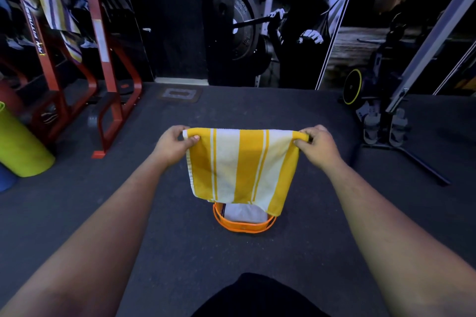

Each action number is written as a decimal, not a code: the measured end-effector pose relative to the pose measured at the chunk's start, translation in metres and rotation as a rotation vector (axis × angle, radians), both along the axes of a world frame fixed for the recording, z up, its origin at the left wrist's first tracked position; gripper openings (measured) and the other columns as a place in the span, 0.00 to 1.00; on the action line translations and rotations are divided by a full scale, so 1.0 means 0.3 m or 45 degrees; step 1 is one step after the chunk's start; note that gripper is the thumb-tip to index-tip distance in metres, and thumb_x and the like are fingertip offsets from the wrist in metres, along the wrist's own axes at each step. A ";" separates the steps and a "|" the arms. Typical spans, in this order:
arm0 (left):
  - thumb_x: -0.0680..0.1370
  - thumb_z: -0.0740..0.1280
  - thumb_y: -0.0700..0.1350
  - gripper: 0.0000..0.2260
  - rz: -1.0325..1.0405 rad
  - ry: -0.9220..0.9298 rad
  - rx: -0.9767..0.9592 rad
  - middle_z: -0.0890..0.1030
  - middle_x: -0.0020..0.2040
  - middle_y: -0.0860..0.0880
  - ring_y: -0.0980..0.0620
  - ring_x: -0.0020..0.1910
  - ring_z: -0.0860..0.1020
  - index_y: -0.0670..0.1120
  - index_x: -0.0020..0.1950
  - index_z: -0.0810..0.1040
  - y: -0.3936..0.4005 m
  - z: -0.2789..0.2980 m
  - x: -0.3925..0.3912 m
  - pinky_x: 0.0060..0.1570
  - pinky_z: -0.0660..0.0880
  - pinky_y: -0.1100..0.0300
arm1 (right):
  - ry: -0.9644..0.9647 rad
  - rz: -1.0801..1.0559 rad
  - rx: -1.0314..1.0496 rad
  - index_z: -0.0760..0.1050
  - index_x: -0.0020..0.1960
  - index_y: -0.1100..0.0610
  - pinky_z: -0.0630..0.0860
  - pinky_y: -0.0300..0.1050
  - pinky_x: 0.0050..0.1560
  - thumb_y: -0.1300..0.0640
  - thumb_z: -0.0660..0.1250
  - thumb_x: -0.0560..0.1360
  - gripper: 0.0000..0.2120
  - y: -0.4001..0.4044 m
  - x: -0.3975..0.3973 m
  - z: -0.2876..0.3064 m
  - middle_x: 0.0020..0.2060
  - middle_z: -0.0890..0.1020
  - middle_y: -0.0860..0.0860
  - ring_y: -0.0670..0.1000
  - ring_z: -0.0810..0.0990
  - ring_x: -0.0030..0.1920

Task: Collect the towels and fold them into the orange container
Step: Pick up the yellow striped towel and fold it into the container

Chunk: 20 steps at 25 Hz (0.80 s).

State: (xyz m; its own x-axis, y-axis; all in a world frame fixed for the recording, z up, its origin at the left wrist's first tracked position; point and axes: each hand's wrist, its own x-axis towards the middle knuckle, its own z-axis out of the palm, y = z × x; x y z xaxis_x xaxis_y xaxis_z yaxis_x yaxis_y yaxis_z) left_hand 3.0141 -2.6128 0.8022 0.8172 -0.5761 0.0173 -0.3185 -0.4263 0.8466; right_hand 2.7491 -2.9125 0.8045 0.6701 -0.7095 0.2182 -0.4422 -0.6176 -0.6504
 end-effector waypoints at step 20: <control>0.70 0.78 0.61 0.32 -0.093 0.930 -0.700 0.84 0.61 0.41 0.41 0.60 0.83 0.43 0.67 0.78 0.055 0.041 -0.005 0.57 0.81 0.40 | -0.685 0.109 1.303 0.79 0.61 0.56 0.83 0.57 0.54 0.57 0.69 0.79 0.11 0.231 0.067 -0.042 0.53 0.87 0.56 0.57 0.86 0.52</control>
State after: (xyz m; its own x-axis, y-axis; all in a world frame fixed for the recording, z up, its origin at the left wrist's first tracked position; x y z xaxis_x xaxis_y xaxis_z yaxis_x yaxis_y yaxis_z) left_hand 3.0126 -2.5962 0.8145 0.6945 -0.6904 -0.2024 0.3657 0.0964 0.9257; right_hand 2.7693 -2.8432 0.7919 0.7195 -0.6758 -0.1603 0.0615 0.2919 -0.9545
